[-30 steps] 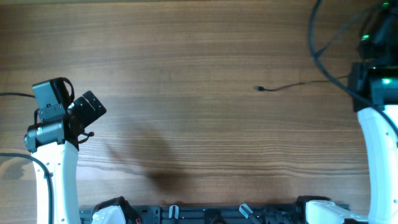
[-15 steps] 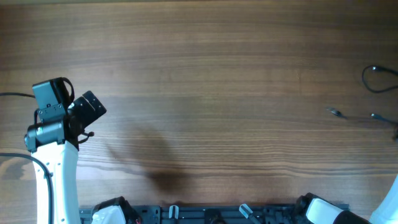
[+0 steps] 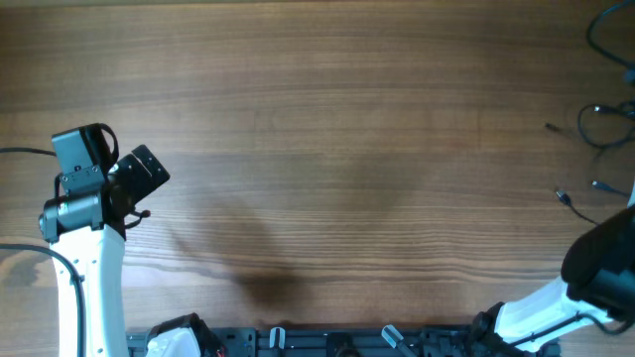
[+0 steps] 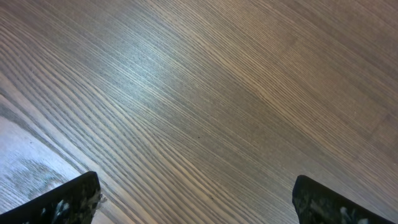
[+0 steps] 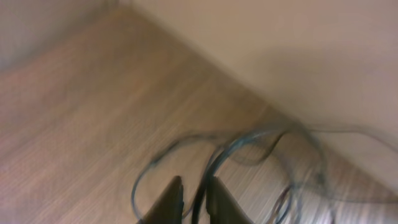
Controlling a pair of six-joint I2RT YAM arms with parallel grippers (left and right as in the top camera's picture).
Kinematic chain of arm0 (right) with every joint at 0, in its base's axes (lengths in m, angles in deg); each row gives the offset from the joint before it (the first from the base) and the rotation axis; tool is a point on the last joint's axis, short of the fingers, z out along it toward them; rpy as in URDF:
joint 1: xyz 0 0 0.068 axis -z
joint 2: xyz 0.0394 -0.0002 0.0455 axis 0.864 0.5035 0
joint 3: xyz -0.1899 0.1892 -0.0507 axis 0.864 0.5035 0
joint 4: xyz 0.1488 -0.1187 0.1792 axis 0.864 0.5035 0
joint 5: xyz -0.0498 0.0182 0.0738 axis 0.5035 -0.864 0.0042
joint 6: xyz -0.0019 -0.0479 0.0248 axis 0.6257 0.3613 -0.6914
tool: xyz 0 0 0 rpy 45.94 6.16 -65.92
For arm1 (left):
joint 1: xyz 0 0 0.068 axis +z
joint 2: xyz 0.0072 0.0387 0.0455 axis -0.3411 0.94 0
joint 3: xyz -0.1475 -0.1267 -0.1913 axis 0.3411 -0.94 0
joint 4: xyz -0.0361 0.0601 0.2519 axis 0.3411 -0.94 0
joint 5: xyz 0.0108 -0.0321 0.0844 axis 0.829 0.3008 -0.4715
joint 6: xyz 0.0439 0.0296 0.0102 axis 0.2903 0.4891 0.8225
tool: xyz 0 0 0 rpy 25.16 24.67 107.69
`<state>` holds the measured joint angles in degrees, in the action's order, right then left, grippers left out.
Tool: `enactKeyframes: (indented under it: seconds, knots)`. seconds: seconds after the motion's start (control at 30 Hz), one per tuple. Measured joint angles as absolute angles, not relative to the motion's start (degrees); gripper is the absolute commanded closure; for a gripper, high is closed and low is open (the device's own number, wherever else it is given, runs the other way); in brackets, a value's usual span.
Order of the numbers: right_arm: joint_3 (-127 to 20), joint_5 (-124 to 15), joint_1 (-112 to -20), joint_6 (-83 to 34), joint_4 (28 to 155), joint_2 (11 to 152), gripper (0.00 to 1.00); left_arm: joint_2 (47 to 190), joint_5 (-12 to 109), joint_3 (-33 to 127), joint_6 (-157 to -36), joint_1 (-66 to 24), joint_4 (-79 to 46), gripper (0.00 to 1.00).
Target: Untangle cables
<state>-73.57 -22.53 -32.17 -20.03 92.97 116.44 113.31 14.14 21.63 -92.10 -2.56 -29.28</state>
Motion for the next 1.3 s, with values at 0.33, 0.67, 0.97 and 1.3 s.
enactKeyframes:
  seconds: [0.33,0.67,0.97,1.3]
  knots:
    - [-73.6,-45.1,-32.2,-20.2,99.5,120.5,0.00,113.3,14.1,21.6,-92.1,-2.6,-29.3,0.00]
    - [-73.6,-63.6,-44.5,-12.6,110.4,120.5,0.00,113.3,14.1,21.6,-92.1,-2.6,-29.3,0.00]
    - [-73.6,-48.6,-64.5,-11.1,111.0,120.5,0.00,113.3,14.1,21.6,-92.1,-2.6,-29.3,0.00]
    - [-73.6,-47.1,-66.5,-11.1,108.6,120.5,0.00,113.3,14.1,21.6,-92.1,-2.6,-29.3,0.00]
